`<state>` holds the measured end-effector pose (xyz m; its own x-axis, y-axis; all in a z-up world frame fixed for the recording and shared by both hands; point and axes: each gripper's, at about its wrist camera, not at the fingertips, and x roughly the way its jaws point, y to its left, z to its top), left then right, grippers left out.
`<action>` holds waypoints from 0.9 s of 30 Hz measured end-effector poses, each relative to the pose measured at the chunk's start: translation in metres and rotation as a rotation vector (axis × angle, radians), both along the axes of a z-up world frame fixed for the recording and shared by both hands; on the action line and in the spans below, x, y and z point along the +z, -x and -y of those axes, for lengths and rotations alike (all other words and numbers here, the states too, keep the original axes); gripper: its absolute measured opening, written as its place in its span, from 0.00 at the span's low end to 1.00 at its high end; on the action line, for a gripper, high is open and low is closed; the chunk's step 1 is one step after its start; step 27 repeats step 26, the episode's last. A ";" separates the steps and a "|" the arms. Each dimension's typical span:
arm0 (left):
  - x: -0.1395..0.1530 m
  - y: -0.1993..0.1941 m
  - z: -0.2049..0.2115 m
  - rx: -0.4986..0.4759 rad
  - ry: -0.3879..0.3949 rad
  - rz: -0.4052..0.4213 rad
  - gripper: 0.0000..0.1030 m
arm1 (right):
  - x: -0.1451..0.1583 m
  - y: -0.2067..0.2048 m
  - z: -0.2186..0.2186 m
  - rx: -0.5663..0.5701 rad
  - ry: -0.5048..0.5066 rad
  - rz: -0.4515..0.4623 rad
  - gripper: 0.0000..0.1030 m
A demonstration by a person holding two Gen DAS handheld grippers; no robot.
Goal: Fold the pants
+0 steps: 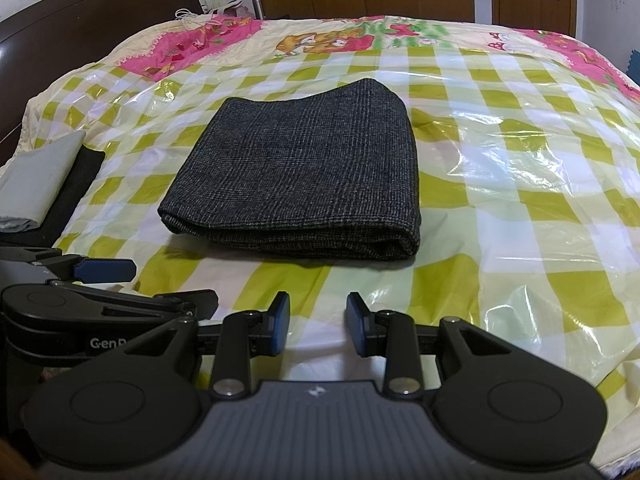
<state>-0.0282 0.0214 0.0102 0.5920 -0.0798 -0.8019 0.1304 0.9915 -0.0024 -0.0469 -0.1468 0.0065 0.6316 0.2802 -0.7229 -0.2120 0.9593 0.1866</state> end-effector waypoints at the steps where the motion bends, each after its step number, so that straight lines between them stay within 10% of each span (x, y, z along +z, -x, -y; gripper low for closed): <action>1: 0.000 0.000 0.000 0.000 0.000 0.000 0.89 | 0.000 0.000 0.000 0.000 0.000 0.000 0.31; 27: 0.003 0.002 -0.003 0.003 -0.007 0.005 0.88 | 0.001 0.000 -0.001 -0.002 0.001 -0.001 0.31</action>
